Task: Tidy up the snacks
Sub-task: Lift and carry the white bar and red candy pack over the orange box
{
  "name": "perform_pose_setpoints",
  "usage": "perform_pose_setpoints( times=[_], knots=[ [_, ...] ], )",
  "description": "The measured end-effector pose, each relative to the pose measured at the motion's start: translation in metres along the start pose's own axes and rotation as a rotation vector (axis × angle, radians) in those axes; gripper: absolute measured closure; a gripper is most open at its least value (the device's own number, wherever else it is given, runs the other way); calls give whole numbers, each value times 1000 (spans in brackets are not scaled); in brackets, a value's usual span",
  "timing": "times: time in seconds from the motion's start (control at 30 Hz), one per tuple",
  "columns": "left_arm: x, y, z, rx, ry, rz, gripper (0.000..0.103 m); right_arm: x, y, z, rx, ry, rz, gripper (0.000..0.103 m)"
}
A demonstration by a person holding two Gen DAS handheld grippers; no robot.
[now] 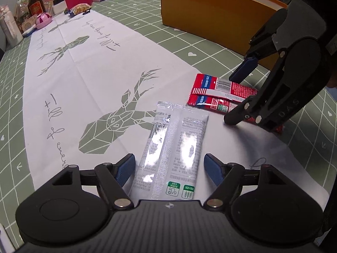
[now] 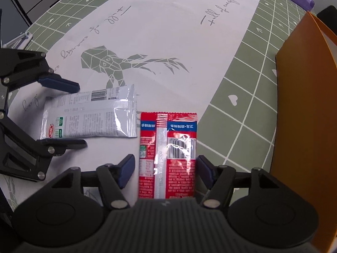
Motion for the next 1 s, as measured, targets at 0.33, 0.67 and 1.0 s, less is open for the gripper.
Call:
perform_pose_setpoints(
  times=[0.33, 0.67, 1.0],
  knots=[
    [3, -3, 5, -7, 15, -27, 43, 0, 0, 5, 4, 4, 0, 59],
    [16, 5, 36, -10, -37, -10, 45, 2, -7, 24, 9, -41, -25, 71],
    [50, 24, 69, 23, -123, 73, 45, 10, -19, 59, -11, -138, -71, 73]
  ],
)
Point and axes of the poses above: each gripper's, at about its wrist camera, not at the fingertips, and z roughly against the way its jaws point, y to its left, x to its top, the point moved 5 cm from there along -z, roughly the way its jaws point, and after that the axes turned 9 degrees about y, right-handed, at the moved point
